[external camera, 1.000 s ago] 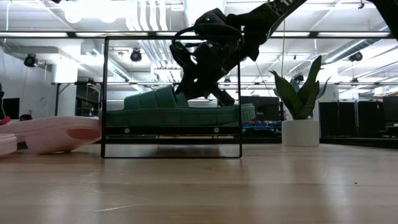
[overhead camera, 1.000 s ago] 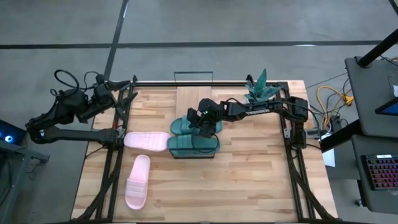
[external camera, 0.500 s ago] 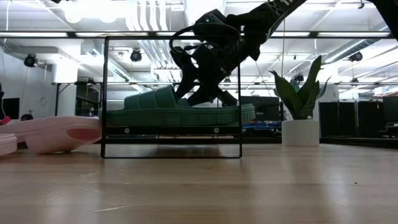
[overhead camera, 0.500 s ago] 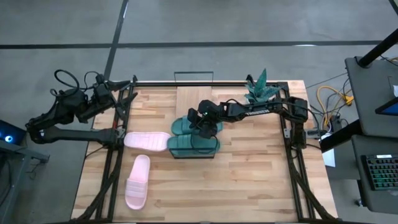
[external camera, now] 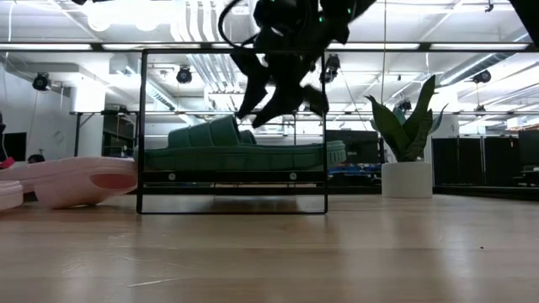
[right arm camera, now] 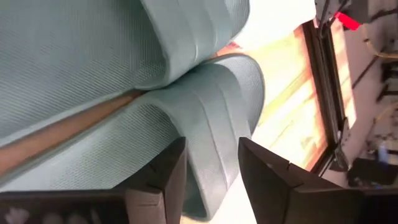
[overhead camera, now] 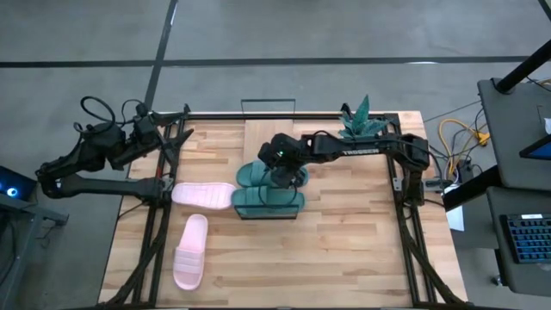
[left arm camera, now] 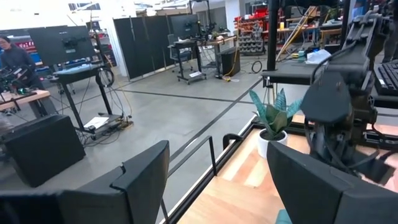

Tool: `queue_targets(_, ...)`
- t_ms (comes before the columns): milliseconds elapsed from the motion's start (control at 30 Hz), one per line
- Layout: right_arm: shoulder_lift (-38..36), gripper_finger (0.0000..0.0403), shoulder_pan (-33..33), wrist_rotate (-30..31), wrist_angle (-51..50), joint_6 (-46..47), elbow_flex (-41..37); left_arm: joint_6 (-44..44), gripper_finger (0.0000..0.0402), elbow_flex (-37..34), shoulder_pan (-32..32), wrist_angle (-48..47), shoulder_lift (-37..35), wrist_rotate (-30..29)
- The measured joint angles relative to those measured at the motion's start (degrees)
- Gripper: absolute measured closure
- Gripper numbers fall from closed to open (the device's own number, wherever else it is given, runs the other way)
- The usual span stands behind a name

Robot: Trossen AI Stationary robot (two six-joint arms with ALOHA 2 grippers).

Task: Pick and place slides into the shelf
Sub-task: Put the green slipper on the shelf, then put the top pink slipper on the shelf

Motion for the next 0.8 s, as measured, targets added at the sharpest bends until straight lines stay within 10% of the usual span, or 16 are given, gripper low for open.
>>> queue_targets(467, -0.78, 0.0276, -0.1, 3.61, -22.16, 15.29, 20.1, -1.91, 0.0146, -0.14, 0.0, -1.83, 0.81, 4.07)
queue_targets(800, -4.1, 0.0294, -9.18, -5.86, -25.77, 27.92, 28.62, -4.13, 0.0146, -1.61, -0.04, -3.01, 5.03, 16.76)
